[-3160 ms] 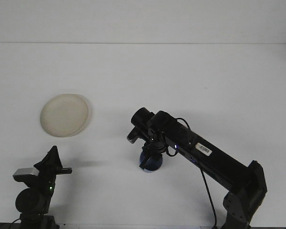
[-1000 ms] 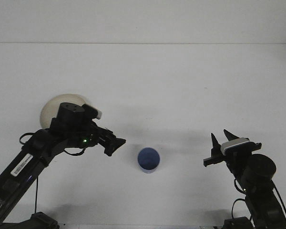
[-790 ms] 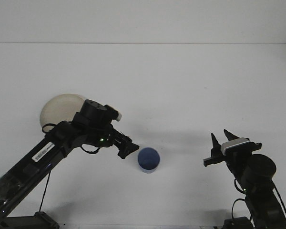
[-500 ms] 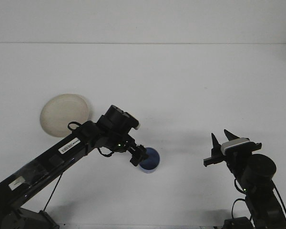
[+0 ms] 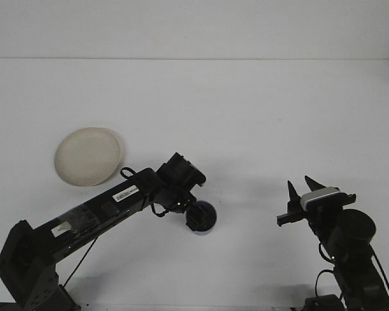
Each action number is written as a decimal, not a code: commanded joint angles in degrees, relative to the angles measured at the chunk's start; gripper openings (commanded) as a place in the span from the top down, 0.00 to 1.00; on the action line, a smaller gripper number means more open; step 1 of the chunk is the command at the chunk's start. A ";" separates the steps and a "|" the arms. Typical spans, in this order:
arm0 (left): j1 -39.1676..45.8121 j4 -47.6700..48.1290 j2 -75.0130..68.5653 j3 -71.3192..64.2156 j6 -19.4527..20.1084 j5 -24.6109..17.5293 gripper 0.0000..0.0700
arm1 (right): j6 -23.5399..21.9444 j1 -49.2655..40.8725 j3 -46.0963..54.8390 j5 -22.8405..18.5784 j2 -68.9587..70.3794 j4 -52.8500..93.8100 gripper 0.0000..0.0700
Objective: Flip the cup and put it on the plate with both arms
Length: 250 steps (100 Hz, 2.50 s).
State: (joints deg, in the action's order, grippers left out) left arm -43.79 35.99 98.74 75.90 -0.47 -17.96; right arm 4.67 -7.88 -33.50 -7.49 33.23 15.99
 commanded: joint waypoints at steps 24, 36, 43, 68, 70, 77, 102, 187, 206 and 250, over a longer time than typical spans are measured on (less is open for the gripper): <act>-1.11 2.95 0.81 4.15 0.96 4.35 0.98 | -0.15 -0.09 -0.31 -0.02 0.20 -0.55 0.57; 0.09 6.99 0.26 8.61 2.25 6.36 0.98 | -0.15 -0.09 -0.31 -0.02 0.20 -0.52 0.57; 1.60 9.18 -0.50 11.58 2.86 6.43 0.98 | -0.13 -0.09 -0.31 -0.02 0.20 -0.52 0.57; 13.46 15.12 -6.80 19.80 4.15 11.61 0.98 | -0.13 -0.09 -0.31 0.00 0.20 -0.52 0.57; 14.86 15.43 -7.37 20.15 4.17 12.00 0.98 | -0.13 -0.09 -0.31 0.00 0.20 -0.52 0.57; 20.15 16.15 -9.62 20.46 4.17 12.17 0.98 | -0.13 -0.09 -0.31 0.00 0.24 -0.52 0.57; 38.77 21.86 -11.78 20.20 5.09 12.17 0.98 | -0.15 -0.09 -0.31 -0.02 0.24 -0.52 0.57; 52.92 18.12 8.46 20.06 6.84 12.61 0.67 | -0.17 -0.09 -0.31 -0.07 0.24 -0.52 0.57; 54.14 18.08 6.71 23.78 5.38 12.35 0.33 | -0.15 -0.09 -0.31 -0.02 0.24 -0.52 0.57; 55.60 17.40 -16.90 28.37 0.98 2.64 0.37 | -4.61 2.78 -0.31 1.66 0.00 -0.90 0.57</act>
State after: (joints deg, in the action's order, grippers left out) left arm 11.73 52.62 82.96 103.35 2.00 -15.07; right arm 2.98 -6.09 -33.50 -6.20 33.23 15.94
